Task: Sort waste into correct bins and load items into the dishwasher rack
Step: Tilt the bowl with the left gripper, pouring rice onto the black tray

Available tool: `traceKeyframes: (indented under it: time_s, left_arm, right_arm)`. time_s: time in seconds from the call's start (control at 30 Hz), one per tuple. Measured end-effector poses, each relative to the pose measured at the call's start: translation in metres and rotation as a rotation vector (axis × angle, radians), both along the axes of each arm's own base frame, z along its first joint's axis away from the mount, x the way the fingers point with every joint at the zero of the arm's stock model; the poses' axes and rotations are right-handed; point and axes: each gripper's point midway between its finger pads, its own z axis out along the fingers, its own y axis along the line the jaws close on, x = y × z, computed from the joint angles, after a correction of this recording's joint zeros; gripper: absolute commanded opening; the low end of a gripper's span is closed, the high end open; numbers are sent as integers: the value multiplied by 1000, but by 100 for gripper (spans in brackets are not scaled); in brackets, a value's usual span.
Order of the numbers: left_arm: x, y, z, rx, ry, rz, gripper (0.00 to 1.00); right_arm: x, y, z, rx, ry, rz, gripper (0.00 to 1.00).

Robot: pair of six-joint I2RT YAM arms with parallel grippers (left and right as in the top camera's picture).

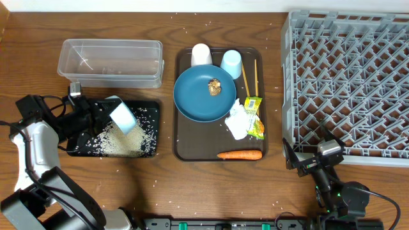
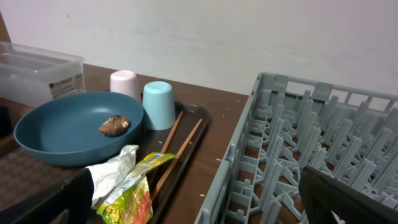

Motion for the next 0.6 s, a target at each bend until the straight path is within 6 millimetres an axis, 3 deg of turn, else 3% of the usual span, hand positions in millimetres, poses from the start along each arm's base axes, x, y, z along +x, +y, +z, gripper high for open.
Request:
traceKeyframes:
  time_s: [0.27, 0.6]
  left_arm:
    - [-4, 0, -8, 69, -17, -21, 6]
    - [-6, -6, 3, 35, -83, -46, 6]
  right_arm:
    - [0, 0, 0, 0, 0, 0, 99]
    - [0, 0, 0, 0, 0, 0, 99]
